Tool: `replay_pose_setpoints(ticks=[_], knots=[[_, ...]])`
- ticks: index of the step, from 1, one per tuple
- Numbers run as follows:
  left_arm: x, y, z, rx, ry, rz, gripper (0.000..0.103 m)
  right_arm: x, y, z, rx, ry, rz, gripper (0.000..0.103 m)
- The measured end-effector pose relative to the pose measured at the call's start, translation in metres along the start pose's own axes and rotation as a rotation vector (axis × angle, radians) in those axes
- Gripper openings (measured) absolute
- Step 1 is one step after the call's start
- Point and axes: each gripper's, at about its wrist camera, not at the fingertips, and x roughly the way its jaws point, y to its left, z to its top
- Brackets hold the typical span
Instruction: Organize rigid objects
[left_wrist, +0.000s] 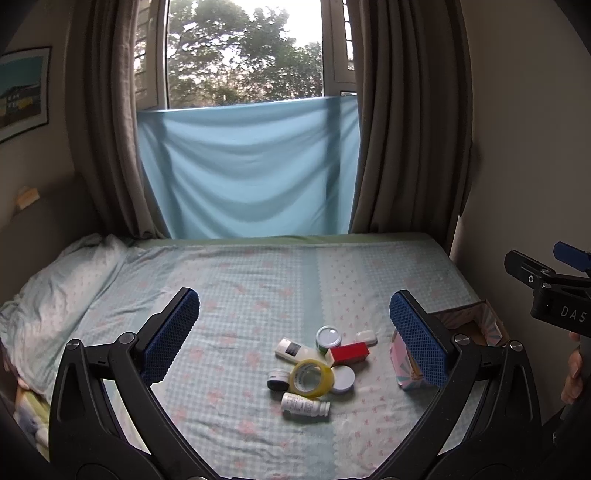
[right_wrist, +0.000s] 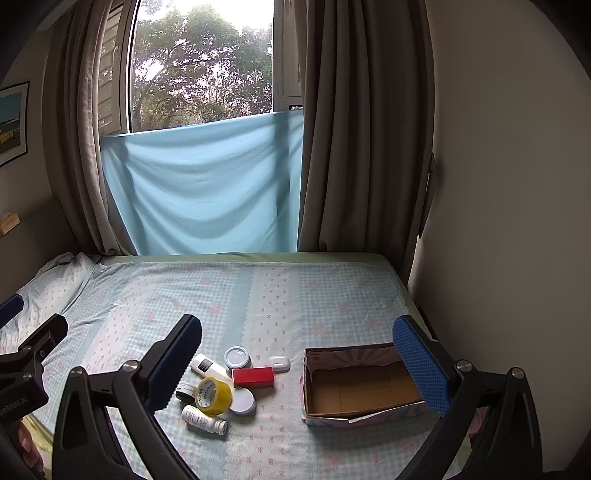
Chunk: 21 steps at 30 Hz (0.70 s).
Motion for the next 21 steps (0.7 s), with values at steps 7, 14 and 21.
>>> replay_pose_setpoints(ticks=[7,14,21], knots=[[0.009,-0.003,0.009,0.041,0.040,-0.006,0.102,0.006,-0.007,0.003,0.007,0.042,0.031,0.103],[0.072,0.010,-0.012,0.123,0.186,-0.116,0.102,0.040,-0.006,-0.012,0.000,0.120,0.048,0.103],[0.145,0.028,-0.059,0.236,0.338,-0.253,0.102,0.097,0.017,-0.046,0.066,0.278,0.022,0.103]])
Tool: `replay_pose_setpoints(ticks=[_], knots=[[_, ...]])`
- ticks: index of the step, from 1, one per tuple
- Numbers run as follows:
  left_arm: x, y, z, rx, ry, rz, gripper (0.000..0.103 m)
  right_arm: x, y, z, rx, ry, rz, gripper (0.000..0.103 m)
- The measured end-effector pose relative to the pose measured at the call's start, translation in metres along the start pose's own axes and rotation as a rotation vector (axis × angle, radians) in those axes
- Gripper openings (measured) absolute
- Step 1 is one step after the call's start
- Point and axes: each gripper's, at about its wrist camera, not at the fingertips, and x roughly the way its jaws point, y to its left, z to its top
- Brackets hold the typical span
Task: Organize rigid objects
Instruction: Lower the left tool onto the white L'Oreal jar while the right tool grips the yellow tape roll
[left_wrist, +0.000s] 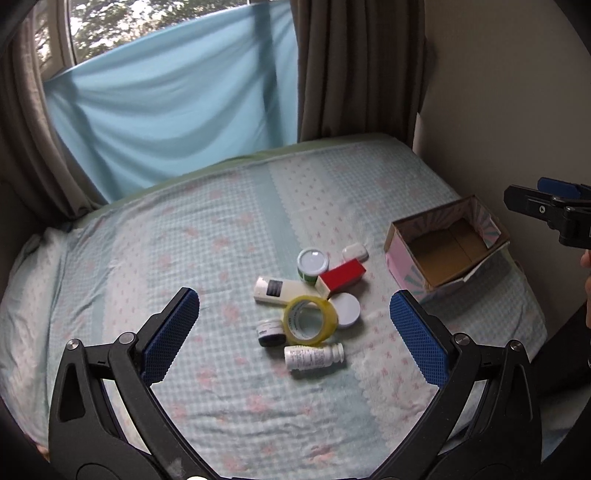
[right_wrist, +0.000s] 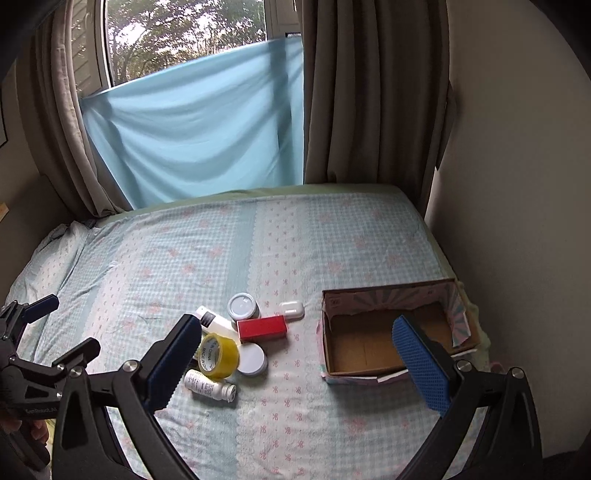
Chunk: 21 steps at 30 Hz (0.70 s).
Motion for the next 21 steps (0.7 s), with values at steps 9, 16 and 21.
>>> replay_pose_setpoints(ticks=[9,16,21], knots=[[0.095,0.053,-0.038,0.064,0.120,-0.104,0.102,0.088,0.042,-0.025,0.139,0.176,-0.012,0.103],[0.175,0.092,-0.072,0.022,0.236,-0.194,0.102,0.168,0.073,-0.055,0.187,0.289,0.053,0.103],[0.227,0.100,-0.092,0.044,0.291,-0.238,0.102,0.219,0.087,-0.073,0.131,0.346,0.131,0.095]])
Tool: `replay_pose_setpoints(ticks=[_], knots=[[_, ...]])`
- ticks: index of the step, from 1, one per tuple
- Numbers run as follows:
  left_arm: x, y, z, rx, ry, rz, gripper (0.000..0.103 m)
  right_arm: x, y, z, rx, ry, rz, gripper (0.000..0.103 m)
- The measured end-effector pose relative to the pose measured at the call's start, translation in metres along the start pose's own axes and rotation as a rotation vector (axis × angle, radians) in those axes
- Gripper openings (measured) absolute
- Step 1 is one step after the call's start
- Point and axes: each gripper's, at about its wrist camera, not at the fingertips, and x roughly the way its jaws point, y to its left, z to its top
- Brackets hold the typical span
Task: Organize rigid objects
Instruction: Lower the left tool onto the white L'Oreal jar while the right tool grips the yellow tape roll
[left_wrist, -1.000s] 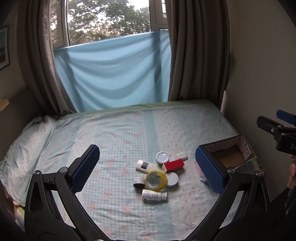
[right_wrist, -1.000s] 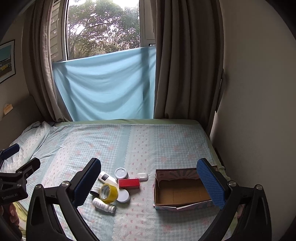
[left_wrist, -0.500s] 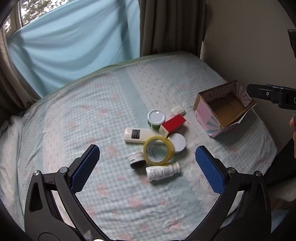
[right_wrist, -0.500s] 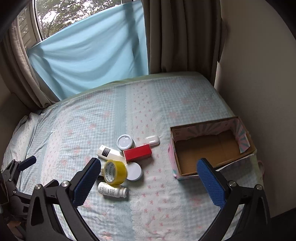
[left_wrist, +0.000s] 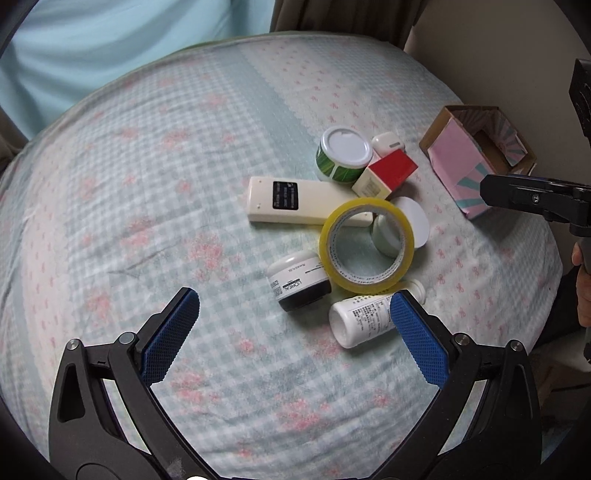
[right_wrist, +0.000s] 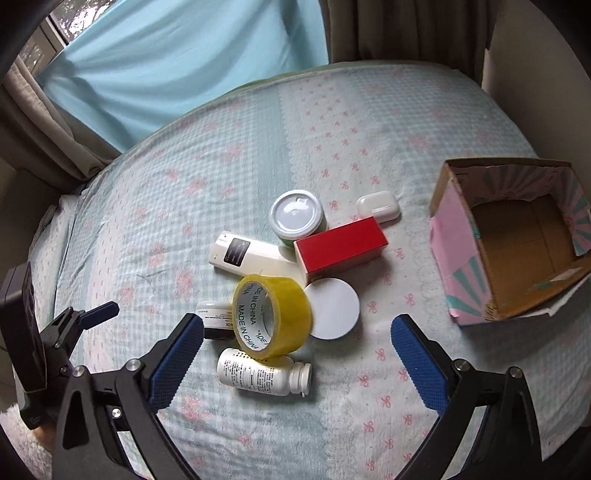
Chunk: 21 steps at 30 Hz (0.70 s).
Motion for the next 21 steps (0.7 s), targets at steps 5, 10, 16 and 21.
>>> replay_pose_setpoints(ticks=[5,10,16,21], knots=[[0.048,0.013,-0.001,0.053,0.052,-0.056,0.102,0.052,0.003,0.006,-0.100,0.082,0.008,0.085],[0.082,0.019,-0.001,0.079,0.084,-0.119,0.102,0.089,0.011,0.013,-0.221,0.155,0.065,0.078],[0.106,0.018,0.000,0.106,0.098,-0.195,0.100,0.122,0.019,0.021,-0.329,0.245,0.141,0.074],[0.122,0.015,0.005,0.139,0.108,-0.226,0.094,0.133,0.021,0.026,-0.388,0.271,0.179,0.074]])
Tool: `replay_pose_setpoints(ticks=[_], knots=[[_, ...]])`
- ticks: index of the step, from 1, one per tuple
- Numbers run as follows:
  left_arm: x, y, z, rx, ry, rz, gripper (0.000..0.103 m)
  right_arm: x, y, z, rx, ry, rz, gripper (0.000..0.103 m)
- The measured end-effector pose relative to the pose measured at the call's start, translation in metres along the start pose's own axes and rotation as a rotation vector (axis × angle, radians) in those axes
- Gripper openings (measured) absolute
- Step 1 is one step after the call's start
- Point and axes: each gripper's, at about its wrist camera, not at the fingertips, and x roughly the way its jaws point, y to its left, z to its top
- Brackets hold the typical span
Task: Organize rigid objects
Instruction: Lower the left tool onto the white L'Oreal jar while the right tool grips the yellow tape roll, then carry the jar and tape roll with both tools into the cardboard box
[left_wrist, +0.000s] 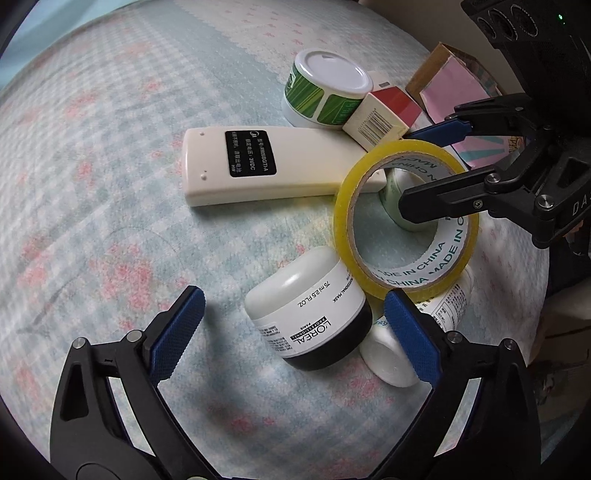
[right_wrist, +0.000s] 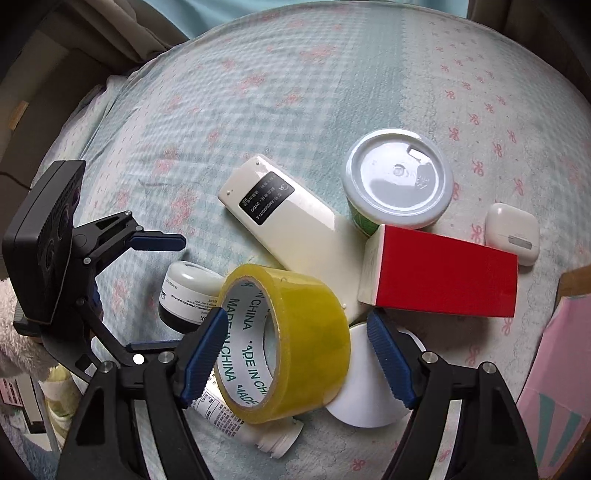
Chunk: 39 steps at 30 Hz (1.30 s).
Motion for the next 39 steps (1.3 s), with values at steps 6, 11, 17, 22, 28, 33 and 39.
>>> replay_pose_setpoints(ticks=[6,11,17,22,28,33,39], knots=[[0.009,0.001,-0.001,0.018,0.002,-0.033,0.086,0.008,0.005,0.002,-0.068,0.044,-0.035,0.049],[0.006,-0.003,-0.003,0.041,0.005,-0.074,0.069,0.014,0.005,0.005,-0.081,0.050,-0.100,0.034],[-0.004,-0.004,-0.007,0.037,-0.007,-0.056,0.064,0.012,0.003,0.004,-0.038,0.036,-0.111,0.033],[-0.013,-0.003,-0.013,0.014,-0.014,-0.040,0.064,0.009,0.004,0.002,-0.015,0.023,-0.118,0.033],[-0.029,0.006,-0.017,-0.014,-0.029,-0.030,0.064,0.000,0.002,0.000,0.005,0.011,-0.127,0.033],[-0.051,0.010,-0.013,-0.044,-0.049,-0.034,0.064,-0.014,0.005,0.003,0.036,-0.019,-0.124,0.033],[-0.087,0.006,-0.005,-0.076,-0.083,-0.028,0.064,-0.045,0.013,0.005,0.075,-0.058,-0.119,0.033]])
